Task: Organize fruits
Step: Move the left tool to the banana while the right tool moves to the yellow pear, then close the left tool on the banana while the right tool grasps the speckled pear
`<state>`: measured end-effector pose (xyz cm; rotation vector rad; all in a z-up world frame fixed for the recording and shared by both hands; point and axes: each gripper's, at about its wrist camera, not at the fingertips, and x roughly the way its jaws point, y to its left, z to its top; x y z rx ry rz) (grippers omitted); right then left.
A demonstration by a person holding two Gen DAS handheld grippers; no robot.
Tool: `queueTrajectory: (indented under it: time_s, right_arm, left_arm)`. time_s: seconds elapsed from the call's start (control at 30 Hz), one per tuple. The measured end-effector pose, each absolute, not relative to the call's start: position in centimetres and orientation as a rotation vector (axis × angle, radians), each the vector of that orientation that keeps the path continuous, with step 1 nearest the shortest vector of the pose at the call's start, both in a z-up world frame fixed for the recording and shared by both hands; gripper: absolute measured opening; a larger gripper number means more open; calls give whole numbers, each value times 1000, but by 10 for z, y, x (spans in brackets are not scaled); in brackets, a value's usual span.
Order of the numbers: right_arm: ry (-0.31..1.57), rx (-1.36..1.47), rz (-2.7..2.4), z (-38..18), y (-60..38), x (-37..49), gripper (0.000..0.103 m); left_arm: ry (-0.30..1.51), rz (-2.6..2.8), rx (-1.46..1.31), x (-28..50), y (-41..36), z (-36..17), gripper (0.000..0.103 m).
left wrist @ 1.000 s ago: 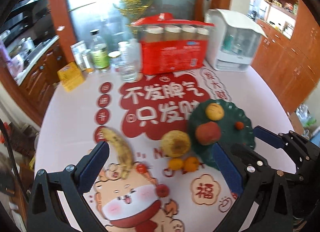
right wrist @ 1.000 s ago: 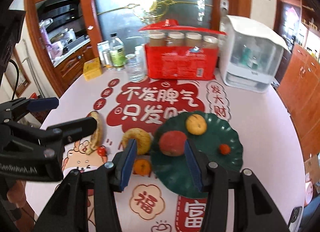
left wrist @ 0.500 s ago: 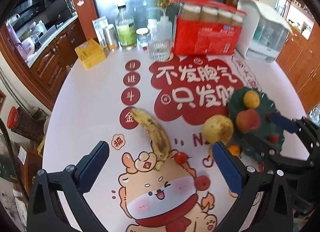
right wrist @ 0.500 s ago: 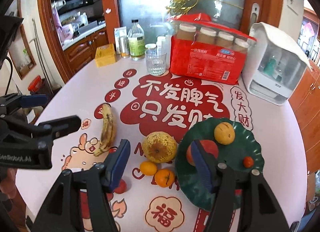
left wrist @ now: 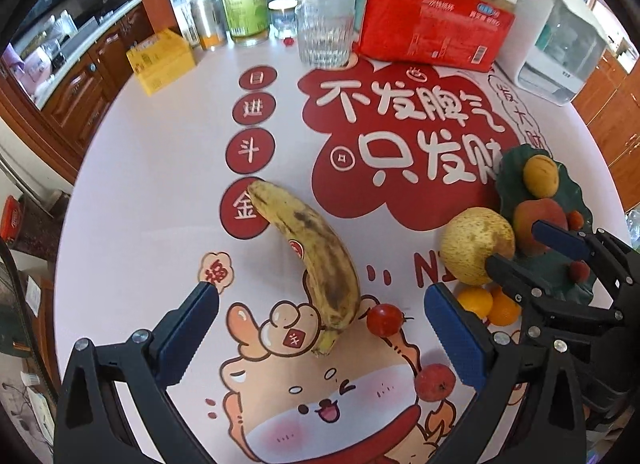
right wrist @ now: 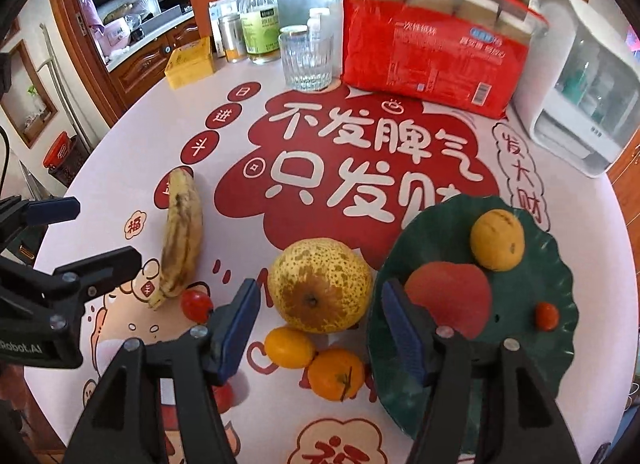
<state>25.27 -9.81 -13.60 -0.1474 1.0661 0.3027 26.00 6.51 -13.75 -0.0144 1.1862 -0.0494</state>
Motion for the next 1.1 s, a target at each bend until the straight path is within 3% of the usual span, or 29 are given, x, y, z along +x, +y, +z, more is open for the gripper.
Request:
queueTrajectory:
  time_s: [0.17,0.47,0.73,1.03,1.07,1.1]
  right_arm:
    - [1090,-173,314,-151,-90,260,64]
    - [1065,-249,295,-163,-80,266,71]
    - [1017,-407,248,-175,-62,266,76]
    - [1015,-419,236,-184,-62,271,76]
    - [1013,-415,237,-184,-63,270,76]
    - [1012,-412,238,-184,-63,270,76]
  left_arm:
    - [1225,-46,-61,272,69,-158,102]
    - [1288,-31,-159,286,79,-186,90]
    - [1337,-30,-181,290,76,-203,62]
    - [1330,-22,-140,291,62,-209,59]
    - [1326,-15,-129,291,61,-209,54]
    - [1318,-7,-113,291,60,-208,43]
